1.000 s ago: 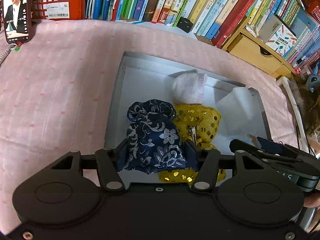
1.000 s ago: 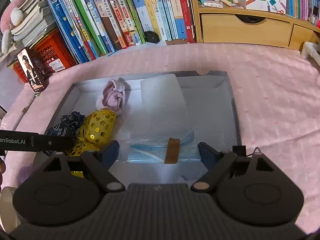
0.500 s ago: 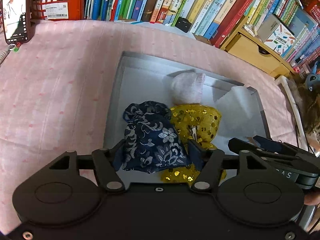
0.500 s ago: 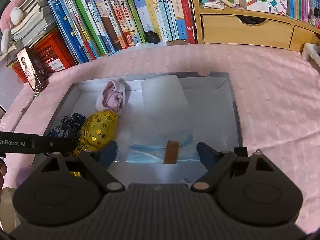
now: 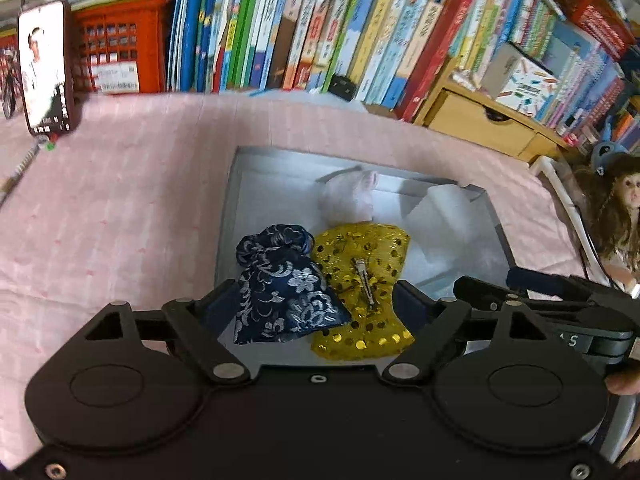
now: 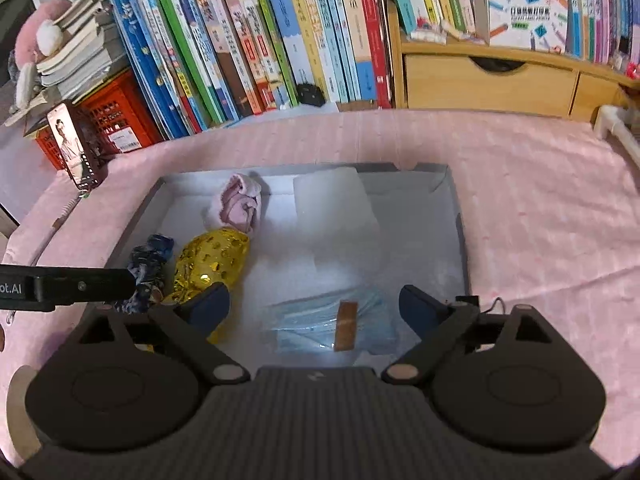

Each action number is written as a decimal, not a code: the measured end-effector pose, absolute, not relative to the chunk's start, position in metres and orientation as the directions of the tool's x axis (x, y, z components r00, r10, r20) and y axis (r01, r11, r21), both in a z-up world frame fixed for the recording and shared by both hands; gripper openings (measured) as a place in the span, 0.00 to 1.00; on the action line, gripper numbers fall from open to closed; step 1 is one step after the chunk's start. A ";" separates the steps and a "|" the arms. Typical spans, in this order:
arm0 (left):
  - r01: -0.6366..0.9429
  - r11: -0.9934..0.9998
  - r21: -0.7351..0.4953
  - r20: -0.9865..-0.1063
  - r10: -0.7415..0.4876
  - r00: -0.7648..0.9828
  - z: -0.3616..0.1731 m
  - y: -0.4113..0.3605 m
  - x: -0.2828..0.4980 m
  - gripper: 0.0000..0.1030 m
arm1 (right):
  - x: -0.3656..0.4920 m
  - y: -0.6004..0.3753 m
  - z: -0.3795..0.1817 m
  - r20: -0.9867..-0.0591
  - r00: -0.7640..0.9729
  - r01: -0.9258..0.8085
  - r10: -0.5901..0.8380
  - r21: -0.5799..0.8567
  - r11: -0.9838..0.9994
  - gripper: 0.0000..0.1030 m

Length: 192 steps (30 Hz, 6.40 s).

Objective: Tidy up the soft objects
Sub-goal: 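Lower the pouch into the tray and open the left tool while the right tool releases the mask packet, then withdraw both tools from the tray toward the remaining table items, then grasp the green and pink scrunchies with the left tool while the right tool grasps the white fluffy ball, then carry the scrunchies with the left tool while the right tool carries the fluffy ball to the tray, then lower the scrunchies into the tray and open the left tool while the right tool releases the fluffy ball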

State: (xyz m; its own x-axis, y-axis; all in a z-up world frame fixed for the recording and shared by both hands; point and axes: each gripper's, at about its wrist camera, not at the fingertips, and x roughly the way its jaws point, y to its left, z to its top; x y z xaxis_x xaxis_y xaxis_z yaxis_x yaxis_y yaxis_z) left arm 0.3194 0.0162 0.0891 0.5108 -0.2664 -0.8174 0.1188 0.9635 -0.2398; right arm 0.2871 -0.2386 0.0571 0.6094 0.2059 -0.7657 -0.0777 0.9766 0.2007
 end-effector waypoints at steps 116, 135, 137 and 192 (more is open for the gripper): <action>-0.109 0.994 0.000 -0.479 0.096 0.873 0.028 0.044 0.018 0.55 | 0.100 -0.274 0.031 -0.565 0.822 -0.083 0.063 -0.010 0.996 0.86; -0.010 1.000 -0.013 -0.410 0.004 0.912 0.084 0.048 0.025 0.55 | 0.099 -0.263 0.061 -0.532 0.844 -0.098 0.065 -0.033 0.995 0.86; -0.003 1.000 -0.015 -0.396 -0.003 0.918 0.092 0.049 0.028 0.55 | 0.101 -0.264 0.066 -0.522 0.850 -0.100 0.070 -0.029 0.995 0.86; 0.117 0.974 -0.196 -0.797 -0.227 0.559 0.103 0.020 0.332 0.55 | 0.283 -0.188 0.095 -0.720 0.598 -0.341 0.352 0.169 0.925 0.86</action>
